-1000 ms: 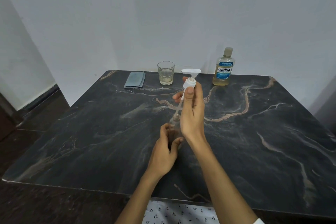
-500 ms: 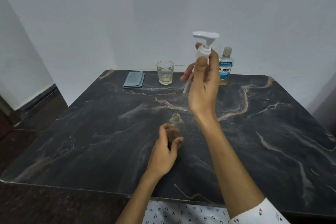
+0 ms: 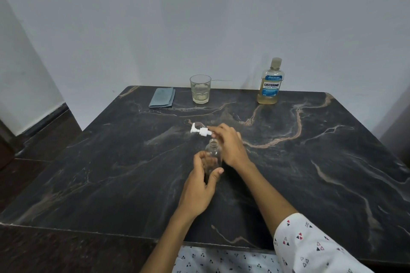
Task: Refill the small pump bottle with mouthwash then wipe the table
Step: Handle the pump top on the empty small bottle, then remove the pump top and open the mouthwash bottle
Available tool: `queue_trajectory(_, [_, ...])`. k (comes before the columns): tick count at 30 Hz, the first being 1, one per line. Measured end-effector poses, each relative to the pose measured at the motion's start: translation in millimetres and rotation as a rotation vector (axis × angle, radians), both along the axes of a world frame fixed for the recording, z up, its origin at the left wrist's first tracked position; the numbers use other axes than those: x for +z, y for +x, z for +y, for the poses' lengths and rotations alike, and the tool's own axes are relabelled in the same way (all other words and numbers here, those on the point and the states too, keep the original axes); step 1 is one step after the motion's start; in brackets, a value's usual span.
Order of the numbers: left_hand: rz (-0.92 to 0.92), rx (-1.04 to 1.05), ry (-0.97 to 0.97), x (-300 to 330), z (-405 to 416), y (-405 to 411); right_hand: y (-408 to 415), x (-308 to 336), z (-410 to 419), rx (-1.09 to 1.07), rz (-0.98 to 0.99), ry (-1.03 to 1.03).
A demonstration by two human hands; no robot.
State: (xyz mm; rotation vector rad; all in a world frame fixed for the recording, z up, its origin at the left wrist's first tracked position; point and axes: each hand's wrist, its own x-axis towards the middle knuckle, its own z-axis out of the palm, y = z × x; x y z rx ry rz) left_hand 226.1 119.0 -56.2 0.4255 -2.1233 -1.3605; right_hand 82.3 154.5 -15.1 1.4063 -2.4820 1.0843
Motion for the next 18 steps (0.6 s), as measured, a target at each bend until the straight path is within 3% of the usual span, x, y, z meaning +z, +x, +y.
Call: queue_trajectory(18, [0.008, -0.023, 0.041, 0.7, -0.9, -0.1, -3.4, -24.6, -0.6, -0.075, 0.005, 0.202])
